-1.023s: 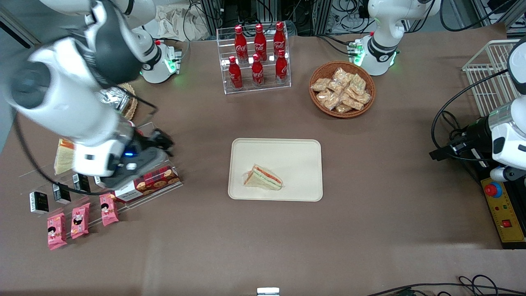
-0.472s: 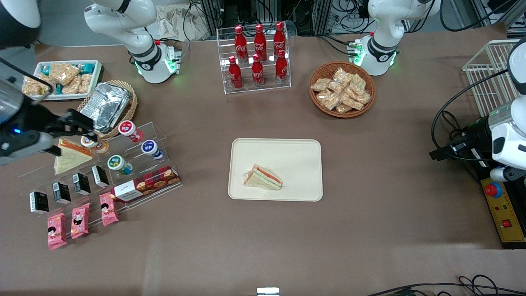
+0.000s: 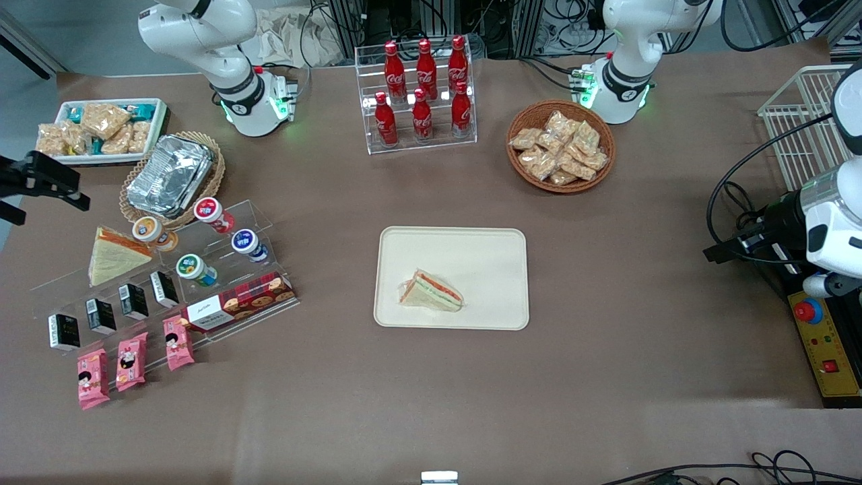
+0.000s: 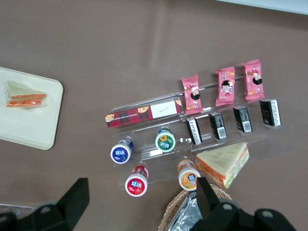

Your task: Place sandwich on tray

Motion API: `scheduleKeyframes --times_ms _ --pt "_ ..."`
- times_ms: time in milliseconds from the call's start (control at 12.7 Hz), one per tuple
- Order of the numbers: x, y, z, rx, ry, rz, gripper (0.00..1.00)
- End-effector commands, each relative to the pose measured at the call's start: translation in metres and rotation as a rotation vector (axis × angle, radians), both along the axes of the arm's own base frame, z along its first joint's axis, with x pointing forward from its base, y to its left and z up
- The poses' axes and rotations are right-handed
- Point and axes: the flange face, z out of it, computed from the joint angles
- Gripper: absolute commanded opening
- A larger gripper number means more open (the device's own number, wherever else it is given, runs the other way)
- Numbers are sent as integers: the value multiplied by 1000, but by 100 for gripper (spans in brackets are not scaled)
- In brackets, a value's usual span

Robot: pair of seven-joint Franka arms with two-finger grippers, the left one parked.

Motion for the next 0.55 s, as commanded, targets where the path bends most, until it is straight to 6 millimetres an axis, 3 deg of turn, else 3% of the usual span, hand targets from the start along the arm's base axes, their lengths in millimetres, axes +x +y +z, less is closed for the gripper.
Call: scheduleKeyframes --times_ms 0,472 --pt "-12 -14 -3 2 18 -35 99" --pt "-11 -26 -9 7 23 -54 99"
